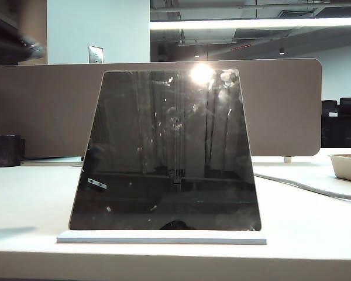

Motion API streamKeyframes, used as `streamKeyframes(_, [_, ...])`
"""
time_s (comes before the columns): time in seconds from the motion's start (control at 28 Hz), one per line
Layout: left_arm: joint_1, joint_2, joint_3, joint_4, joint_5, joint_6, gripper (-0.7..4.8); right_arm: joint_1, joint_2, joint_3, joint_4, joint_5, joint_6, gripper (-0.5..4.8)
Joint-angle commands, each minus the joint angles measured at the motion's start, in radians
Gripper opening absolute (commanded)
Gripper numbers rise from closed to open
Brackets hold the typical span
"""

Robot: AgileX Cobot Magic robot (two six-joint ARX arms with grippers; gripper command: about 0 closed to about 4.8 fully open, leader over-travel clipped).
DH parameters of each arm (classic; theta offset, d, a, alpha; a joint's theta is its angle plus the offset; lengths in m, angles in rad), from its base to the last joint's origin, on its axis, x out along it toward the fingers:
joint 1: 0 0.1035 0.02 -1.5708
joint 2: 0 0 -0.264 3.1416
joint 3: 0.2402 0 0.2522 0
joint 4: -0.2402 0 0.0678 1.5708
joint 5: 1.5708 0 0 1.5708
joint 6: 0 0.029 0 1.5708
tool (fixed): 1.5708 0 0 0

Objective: Push the base of the mirror on the table to move it forward for a short distance.

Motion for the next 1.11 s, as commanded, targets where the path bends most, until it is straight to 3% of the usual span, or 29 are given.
streamKeyframes(0.04, [-0.071, 0.109, 0.045, 0.005, 0.253, -0.13, -0.01, 0.002, 0.0, 0.001, 0.015, 0.0, 0.0, 0.22])
streamKeyframes(0.14, [-0.211, 0.208, 0.052, 0.006, 0.292, -0.172, -0.01, 0.002, 0.0, 0.001, 0.015, -0.001, 0.0, 0.22])
streamKeyframes(0.25, [-0.317, 0.381, 0.052, 0.07, 0.158, -0.186, -0.01, 0.002, 0.0, 0.001, 0.015, -0.002, 0.0, 0.22])
streamKeyframes(0.39, [-0.428, 0.607, 0.053, 0.137, -0.016, -0.287, -0.01, 0.002, 0.0, 0.001, 0.015, 0.0, 0.001, 0.22])
streamKeyframes(0.5, [-0.495, 0.702, 0.053, 0.223, -0.043, -0.296, -0.01, 0.003, 0.0, 0.001, 0.015, 0.0, 0.0, 0.22])
streamKeyframes(0.64, [-0.51, 0.81, 0.072, 0.369, -0.083, -0.311, -0.01, 0.003, 0.0, 0.001, 0.015, 0.0, 0.0, 0.22])
streamKeyframes(0.93, [-0.538, 0.981, 0.14, 0.371, -0.155, -0.321, -0.01, 0.003, 0.0, 0.001, 0.015, 0.0, 0.0, 0.22])
streamKeyframes(1.11, [-0.547, 0.993, 0.145, 0.37, -0.179, -0.331, -0.01, 0.003, 0.0, 0.001, 0.015, 0.0, 0.0, 0.22])
